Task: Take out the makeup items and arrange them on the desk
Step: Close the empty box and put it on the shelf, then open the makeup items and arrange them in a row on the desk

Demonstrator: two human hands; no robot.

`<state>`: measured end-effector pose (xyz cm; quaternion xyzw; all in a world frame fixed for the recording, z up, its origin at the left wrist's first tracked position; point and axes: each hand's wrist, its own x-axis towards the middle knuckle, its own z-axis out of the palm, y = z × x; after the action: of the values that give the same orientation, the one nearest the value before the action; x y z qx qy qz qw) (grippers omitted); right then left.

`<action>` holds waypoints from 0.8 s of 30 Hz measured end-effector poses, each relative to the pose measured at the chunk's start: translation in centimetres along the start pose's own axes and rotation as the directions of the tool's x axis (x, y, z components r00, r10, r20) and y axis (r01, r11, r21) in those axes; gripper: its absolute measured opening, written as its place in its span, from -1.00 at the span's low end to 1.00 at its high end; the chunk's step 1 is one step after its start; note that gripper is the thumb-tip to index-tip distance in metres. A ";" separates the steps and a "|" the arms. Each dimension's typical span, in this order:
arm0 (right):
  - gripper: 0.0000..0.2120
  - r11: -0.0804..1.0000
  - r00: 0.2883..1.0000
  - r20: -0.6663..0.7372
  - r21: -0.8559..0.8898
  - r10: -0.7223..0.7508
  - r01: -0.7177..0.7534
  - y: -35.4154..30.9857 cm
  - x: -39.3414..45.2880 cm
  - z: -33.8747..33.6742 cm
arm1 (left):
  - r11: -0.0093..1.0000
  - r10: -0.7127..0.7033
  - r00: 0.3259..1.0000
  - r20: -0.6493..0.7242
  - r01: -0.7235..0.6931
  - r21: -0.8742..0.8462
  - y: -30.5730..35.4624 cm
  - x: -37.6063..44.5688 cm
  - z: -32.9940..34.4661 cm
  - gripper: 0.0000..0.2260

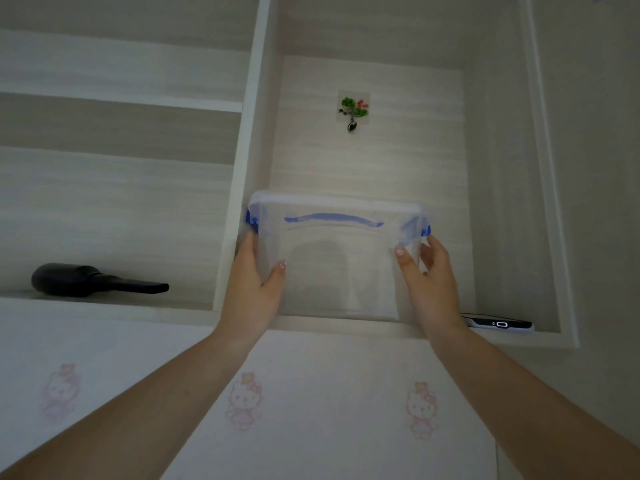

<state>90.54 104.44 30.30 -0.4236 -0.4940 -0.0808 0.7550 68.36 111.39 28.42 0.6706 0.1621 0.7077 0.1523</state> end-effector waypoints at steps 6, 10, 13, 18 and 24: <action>-0.53 0.968 0.966 -0.081 0.021 -0.247 0.249 0.0 -5.0 -0.3 | 0.997 0.069 0.998 0.013 -0.070 0.032 0.1 -5.2 -1.3 -0.48; -0.57 0.943 0.943 0.034 0.051 -0.331 0.329 0.3 -10.7 0.1 | 0.998 -0.008 0.997 0.073 0.012 -0.057 0.5 -9.2 -4.2 -0.68; -0.61 0.958 0.949 0.132 0.062 -0.286 0.280 0.9 -15.2 1.0 | 0.968 -0.206 0.957 0.203 0.229 -0.100 -0.1 -12.7 -6.4 -0.75; -0.65 0.992 0.946 0.301 0.026 -0.123 0.121 2.8 -22.1 3.0 | 0.907 -0.398 0.873 0.280 0.421 -0.023 -2.7 -18.2 -10.8 -0.76; -0.62 0.998 0.849 0.525 -0.042 0.060 -0.045 4.4 -32.1 6.6 | 0.810 -0.581 0.775 0.249 0.579 0.088 -5.5 -24.2 -19.3 -0.77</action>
<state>72.37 102.42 2.71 -0.4535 -0.6688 0.0519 0.5868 50.43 105.41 3.33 0.6766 0.3412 0.5298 0.3809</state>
